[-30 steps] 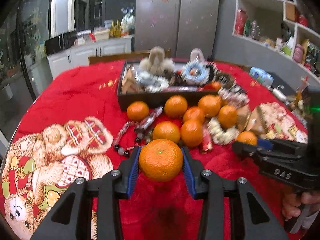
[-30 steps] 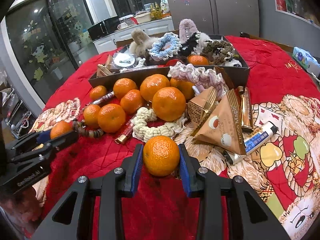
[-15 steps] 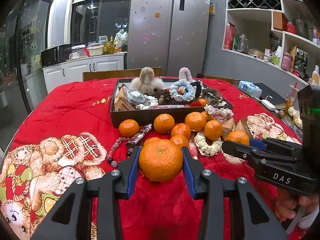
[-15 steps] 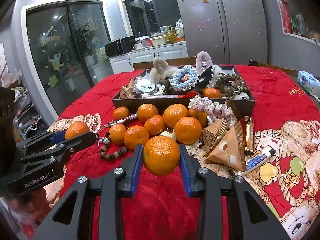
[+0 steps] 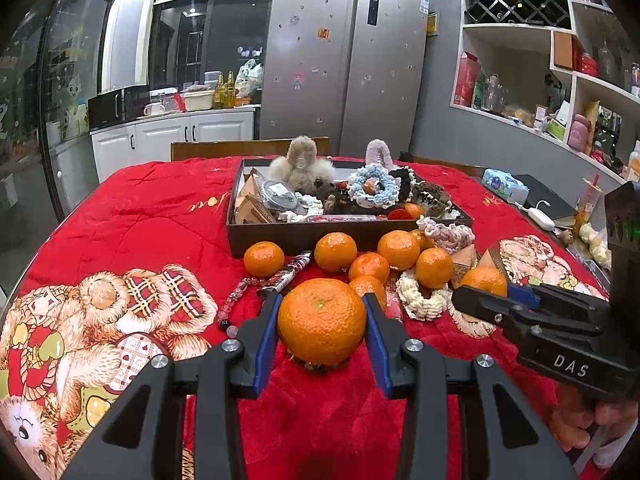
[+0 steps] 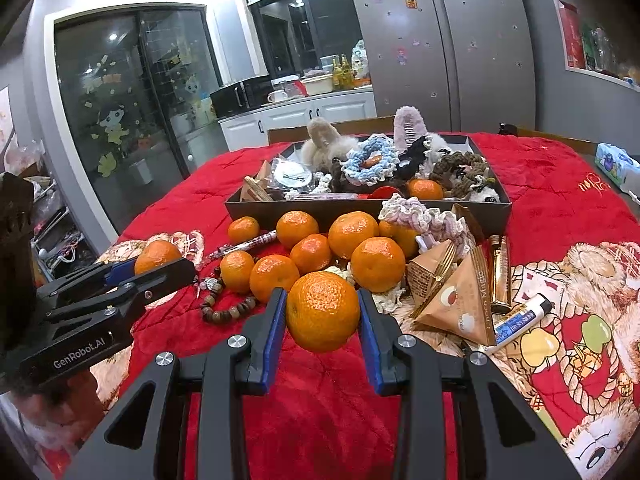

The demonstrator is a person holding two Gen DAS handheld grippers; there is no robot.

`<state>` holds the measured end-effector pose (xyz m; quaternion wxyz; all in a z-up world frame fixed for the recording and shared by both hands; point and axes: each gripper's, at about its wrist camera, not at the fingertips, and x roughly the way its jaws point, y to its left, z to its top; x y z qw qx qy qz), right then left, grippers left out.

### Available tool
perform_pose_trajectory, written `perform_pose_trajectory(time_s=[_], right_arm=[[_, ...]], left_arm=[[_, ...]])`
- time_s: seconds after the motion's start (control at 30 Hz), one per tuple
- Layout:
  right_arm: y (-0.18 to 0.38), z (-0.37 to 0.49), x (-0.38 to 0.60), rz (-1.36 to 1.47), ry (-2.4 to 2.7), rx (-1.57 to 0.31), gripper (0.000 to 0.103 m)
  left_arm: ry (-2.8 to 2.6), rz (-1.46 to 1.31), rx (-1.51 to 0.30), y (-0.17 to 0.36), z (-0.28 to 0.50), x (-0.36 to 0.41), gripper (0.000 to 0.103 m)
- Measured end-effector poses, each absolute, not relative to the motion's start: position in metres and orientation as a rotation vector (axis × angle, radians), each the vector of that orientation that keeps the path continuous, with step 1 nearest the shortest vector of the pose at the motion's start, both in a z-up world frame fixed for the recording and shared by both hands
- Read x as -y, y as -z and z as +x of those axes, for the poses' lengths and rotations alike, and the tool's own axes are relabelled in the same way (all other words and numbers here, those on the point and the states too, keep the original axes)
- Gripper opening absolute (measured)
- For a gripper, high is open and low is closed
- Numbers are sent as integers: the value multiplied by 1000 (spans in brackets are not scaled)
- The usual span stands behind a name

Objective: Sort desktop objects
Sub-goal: 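Lift both held oranges and carry them toward the dark tray box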

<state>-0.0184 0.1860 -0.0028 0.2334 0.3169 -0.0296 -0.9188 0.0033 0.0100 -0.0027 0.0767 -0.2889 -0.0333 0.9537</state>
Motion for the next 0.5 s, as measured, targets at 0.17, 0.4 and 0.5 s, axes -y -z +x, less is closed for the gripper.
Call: perform_pose_trajectory(time_s=[0.17, 0.4, 0.5], right_arm=[[1, -20, -186, 863, 2533, 106, 34], [1, -25, -176, 896, 2491, 142, 34], [0, -27, -170, 917, 2482, 152, 34]], left_arm=[[-2867, -861, 108, 2, 0, -11, 41], [-2901, -864, 152, -3, -6, -4, 41], [-2903, -882, 225, -7, -12, 3, 41]])
